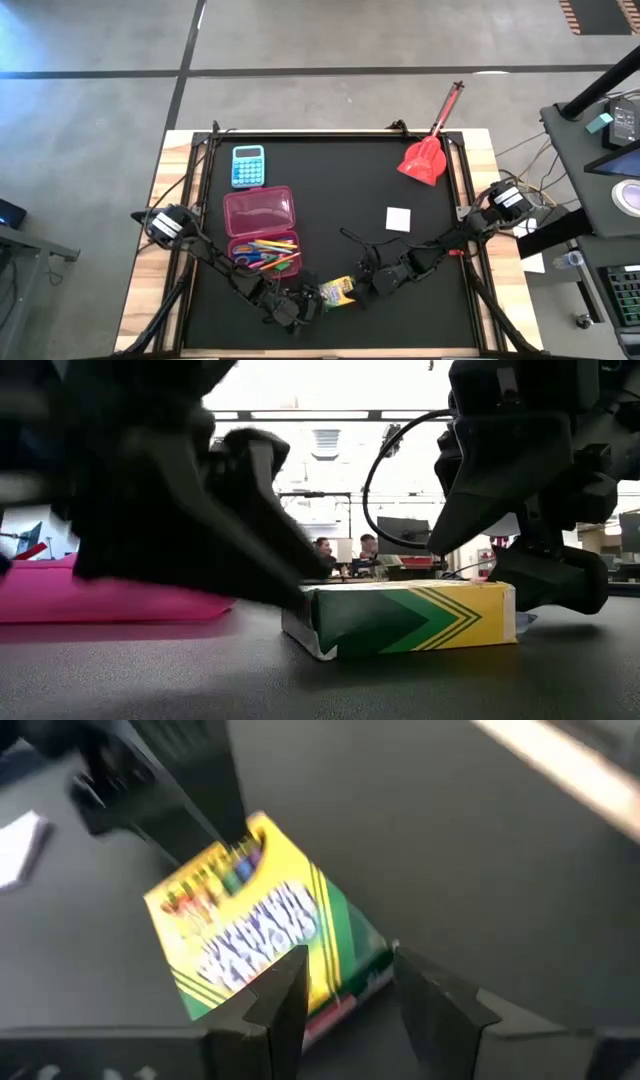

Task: Pack school essentials
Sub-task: Put the yellow crayon box into the pink supply box

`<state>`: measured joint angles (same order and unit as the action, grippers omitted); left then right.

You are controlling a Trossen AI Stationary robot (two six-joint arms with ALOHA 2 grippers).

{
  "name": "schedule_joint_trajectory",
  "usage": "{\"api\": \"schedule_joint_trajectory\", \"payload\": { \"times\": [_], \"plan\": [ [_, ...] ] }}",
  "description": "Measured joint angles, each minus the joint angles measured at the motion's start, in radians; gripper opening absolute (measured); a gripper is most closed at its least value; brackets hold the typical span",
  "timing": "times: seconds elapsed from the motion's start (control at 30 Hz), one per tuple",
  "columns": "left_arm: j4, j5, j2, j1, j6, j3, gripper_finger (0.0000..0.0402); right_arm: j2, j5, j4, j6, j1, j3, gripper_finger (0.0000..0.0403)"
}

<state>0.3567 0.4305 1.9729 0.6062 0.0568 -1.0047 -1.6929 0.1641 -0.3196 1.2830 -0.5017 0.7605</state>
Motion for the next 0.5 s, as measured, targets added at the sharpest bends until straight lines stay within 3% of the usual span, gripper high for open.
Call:
{"api": "schedule_joint_trajectory", "payload": {
  "times": [0.5],
  "plan": [
    [-0.061,0.020,-0.011,0.008,-0.043,0.000,0.0132,0.009,-0.008,0.069,-0.019,0.000,0.003,0.0302]
  ]
}}
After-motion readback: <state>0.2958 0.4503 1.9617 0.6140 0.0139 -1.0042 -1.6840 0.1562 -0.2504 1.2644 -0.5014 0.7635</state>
